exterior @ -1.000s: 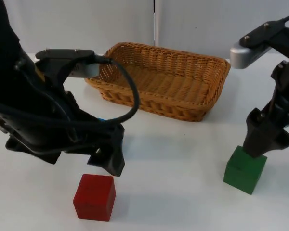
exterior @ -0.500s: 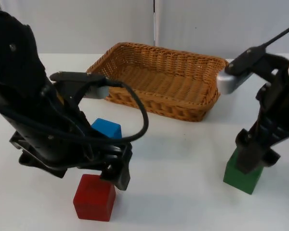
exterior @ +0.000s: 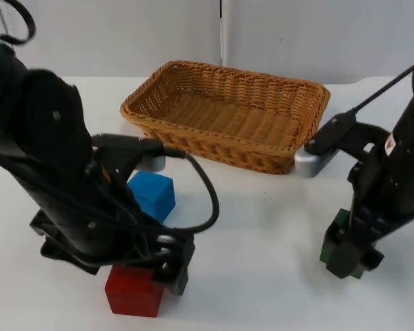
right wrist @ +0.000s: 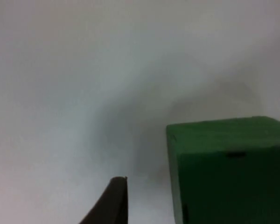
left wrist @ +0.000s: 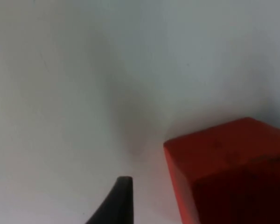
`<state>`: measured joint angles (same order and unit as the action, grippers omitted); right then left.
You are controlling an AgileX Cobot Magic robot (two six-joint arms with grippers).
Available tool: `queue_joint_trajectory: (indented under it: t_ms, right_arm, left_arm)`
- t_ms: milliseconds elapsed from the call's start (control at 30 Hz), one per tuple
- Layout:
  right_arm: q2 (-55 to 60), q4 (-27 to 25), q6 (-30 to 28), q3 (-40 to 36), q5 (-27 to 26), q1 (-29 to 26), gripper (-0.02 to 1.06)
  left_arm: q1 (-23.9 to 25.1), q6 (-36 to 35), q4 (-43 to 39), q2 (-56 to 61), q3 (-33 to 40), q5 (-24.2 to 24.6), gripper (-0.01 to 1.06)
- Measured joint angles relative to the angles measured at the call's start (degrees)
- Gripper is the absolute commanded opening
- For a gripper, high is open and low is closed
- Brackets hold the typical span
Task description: Pick up one cube with each hand and place exactly two cubes into the same basket, leaving the remaining cube outside.
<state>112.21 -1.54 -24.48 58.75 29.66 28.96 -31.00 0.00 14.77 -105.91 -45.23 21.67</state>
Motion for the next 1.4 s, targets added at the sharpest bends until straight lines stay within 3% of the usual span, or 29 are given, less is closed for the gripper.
queue_joint_trajectory:
  t_ms: [400,500,567,767,867,900,1000,1033,1133,1200,1400]
  right_arm:
    - [2.9,0.0,-0.1,0.0,-1.8,0.0,1.03]
    - [2.9,0.0,-0.1,0.0,-2.4,0.0,0.98]
    - [2.9,0.0,-0.1,0.0,-2.8,0.0,0.85]
    - [2.9,-0.1,-0.1,0.0,-3.1,0.0,0.69]
    - [2.9,-0.1,-0.1,0.0,-3.1,0.0,0.5]
    - [2.9,-0.2,-0.1,0.0,-3.1,0.0,0.5]
    - [2.9,-0.2,-0.1,0.0,-3.1,0.0,0.25]
    - [2.9,-0.2,-0.1,0.0,-3.1,0.0,0.25]
    - [2.9,-0.2,-0.1,0.0,-2.9,0.0,0.0]
    - [2.7,-0.2,-0.1,0.0,-2.5,0.0,0.0]
    - [-3.3,-0.2,-0.1,0.0,-0.6,0.0,0.0]
  left_arm:
    - [0.0,0.0,-0.2,-4.7,0.0,-2.0,1.05]
    - [0.0,0.0,-0.3,-4.8,0.0,-2.1,1.05]
    - [0.0,0.0,-0.3,-4.8,0.0,-2.4,1.05]
    - [0.0,0.0,-0.5,-4.8,0.0,-2.7,1.02]
    - [0.0,0.0,-0.5,-4.8,0.0,-2.8,0.86]
    - [0.0,0.0,-0.5,-4.8,0.0,-2.8,0.86]
    - [0.0,0.0,-0.5,-4.8,0.0,-2.8,0.57]
    - [0.0,0.0,-0.5,-4.8,0.0,-2.8,0.57]
    - [0.0,0.0,0.1,-4.8,0.0,-2.9,0.24]
    - [0.0,0.0,0.3,-4.8,0.0,-2.9,0.04]
    - [0.0,0.0,0.4,-3.6,0.0,-2.9,0.0]
